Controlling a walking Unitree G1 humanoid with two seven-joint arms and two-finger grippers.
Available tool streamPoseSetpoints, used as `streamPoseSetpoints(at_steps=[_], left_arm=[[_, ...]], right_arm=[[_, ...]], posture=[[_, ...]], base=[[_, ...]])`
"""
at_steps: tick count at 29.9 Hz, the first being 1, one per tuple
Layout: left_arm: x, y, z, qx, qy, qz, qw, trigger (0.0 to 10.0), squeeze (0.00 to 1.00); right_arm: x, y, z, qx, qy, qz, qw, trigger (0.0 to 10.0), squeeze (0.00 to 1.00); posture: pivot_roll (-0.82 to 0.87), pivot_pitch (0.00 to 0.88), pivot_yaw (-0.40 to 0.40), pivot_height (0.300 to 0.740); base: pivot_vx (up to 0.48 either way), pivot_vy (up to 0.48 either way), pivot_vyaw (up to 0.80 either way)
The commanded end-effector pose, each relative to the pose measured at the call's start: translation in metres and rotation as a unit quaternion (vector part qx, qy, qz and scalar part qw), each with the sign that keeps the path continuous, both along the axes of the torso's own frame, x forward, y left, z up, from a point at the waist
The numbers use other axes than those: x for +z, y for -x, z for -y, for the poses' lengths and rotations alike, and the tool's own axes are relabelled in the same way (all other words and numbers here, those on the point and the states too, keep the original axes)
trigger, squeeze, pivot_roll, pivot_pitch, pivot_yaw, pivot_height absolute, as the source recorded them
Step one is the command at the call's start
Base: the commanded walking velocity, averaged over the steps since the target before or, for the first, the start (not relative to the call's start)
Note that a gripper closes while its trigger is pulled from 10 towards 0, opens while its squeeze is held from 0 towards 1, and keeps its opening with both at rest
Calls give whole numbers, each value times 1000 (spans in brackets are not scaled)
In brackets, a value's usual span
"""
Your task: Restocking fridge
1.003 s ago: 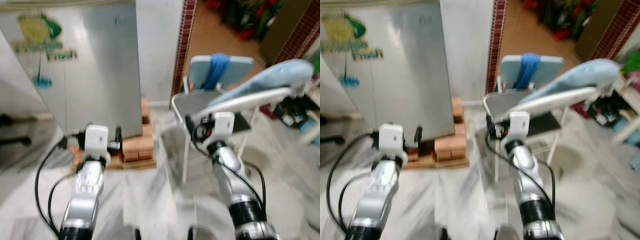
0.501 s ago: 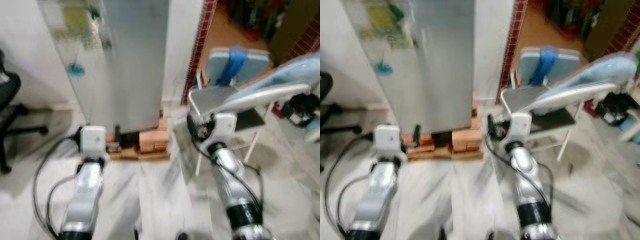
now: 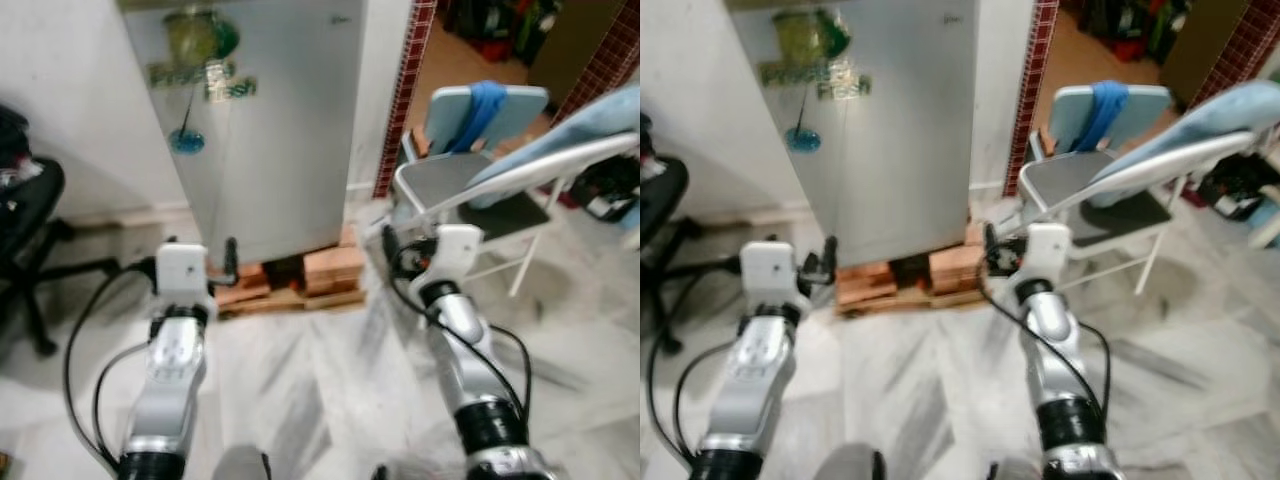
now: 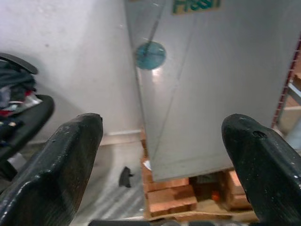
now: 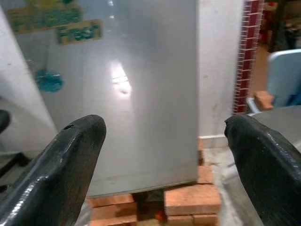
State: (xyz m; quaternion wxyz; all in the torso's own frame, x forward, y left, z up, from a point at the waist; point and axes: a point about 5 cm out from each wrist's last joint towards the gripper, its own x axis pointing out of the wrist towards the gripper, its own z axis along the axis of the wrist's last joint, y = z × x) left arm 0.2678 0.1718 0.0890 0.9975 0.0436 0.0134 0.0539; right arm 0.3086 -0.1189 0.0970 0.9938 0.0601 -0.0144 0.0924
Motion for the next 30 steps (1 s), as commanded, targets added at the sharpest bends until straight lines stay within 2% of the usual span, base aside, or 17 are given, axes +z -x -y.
streamPoseSetpoints(at_steps=[1,10,15,19,24,30], left_arm=[[3,-3,7,-12,2,6,1000,10000,0],[4,-4,7,-21,12,8,1000,10000,0],[5,-3,6,-24,9,11,1000,10000,0],[7,-3,6,-34,3,25,999,10000,0],[5,-5,10,-30,21,14,999,10000,0],[3,-5,11,-29,21,11,999,10000,0]], right_arm=[[1,-1,15,-27,7,3,1000,10000,0],[1,0,10,-27,8,6,1000,10000,0],[2,-2,12,-31,7,4,999,10000,0],[0,-4,16,-38,11,-2,999,10000,0],[0,-4,17,-42,7,-3,999,10000,0],[2,-6,17,-41,7,-1,999,10000,0]], posture=[[102,52,13,740],[108,53,14,740],[109,56,13,740],[107,59,12,740],[103,58,10,740],[103,58,4,740]], base=[[0,454,0],[0,477,0],[0,480,0],[0,480,-658],[0,480,-800],[0,480,-800]])
